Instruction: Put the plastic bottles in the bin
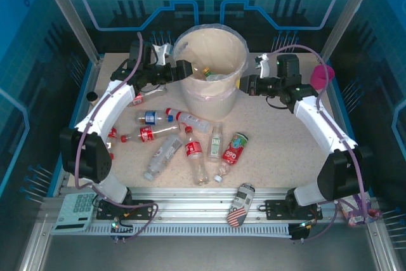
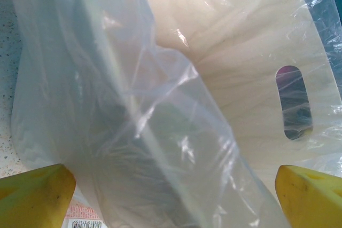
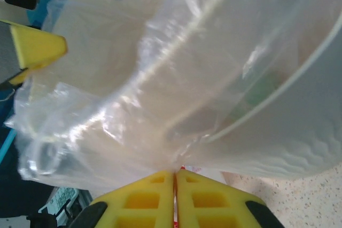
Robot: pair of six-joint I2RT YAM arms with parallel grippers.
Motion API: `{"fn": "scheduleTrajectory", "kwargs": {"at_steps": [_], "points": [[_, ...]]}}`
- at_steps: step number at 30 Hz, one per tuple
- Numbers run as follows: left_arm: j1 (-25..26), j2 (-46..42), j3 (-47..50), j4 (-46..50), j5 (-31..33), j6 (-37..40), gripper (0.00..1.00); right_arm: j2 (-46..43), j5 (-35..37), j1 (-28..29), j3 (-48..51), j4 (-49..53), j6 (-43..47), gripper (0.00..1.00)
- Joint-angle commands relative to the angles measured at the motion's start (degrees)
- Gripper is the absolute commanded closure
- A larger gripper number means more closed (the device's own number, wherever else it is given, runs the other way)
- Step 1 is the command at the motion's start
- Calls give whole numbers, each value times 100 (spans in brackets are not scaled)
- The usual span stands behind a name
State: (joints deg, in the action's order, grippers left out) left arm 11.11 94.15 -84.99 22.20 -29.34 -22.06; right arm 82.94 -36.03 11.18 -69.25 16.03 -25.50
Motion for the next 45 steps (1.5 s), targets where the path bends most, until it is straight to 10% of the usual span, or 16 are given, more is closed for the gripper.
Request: {"fn": "scheduleTrajectory", "kwargs": {"at_steps": [1,19,38,45], "points": [[145,376,219,1024,319,449,3,-89,25,-61,198,-173,54,92],[90,309,48,1068,310,422,1,471,32,-262,163,-434,68,91],[54,-222,-1964,2640,1421,1221,1,-1087,1180,-527,-340,660,-2,17],[-501,-711,-2111,3335,2396,1614,1,-1553,1197,-734,93,424,109,5]]}}
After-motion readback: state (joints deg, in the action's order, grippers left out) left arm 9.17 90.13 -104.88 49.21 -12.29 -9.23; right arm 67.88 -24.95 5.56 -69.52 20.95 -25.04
